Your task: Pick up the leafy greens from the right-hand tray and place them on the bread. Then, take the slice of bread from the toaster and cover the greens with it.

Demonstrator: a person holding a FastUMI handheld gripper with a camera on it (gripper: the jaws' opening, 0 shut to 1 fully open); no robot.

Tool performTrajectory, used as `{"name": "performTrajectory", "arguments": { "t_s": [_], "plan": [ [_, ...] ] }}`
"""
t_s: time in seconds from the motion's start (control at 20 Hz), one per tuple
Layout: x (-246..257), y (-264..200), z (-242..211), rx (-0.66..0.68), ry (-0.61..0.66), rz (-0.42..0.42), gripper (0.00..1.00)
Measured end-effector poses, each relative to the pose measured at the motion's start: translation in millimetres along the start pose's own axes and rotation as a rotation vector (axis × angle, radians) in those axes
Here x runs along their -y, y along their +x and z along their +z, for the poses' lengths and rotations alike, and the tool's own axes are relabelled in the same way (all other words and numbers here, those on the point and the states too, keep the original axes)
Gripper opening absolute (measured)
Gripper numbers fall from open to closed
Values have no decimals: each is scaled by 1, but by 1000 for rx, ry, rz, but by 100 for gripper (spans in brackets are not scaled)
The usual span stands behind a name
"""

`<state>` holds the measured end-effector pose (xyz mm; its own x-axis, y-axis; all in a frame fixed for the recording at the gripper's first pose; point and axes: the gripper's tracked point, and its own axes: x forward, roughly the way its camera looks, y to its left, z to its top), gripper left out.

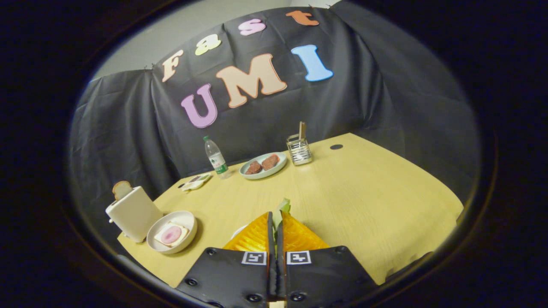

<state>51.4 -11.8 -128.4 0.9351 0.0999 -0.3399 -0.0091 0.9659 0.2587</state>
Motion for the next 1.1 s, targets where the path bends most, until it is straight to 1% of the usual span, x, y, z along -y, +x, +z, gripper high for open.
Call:
{"name": "performTrajectory", "arguments": {
  "t_s": [0.2,0.5,1.0,1.1],
  "plan": [
    [-33,-7,14,40,20,57,3],
    [-93,-8,17,59,12,140,3],
    [-248,-6,-11,1,-34,384,3],
    [-281,-4,-20,-26,-6,429,3]
  ]
}}
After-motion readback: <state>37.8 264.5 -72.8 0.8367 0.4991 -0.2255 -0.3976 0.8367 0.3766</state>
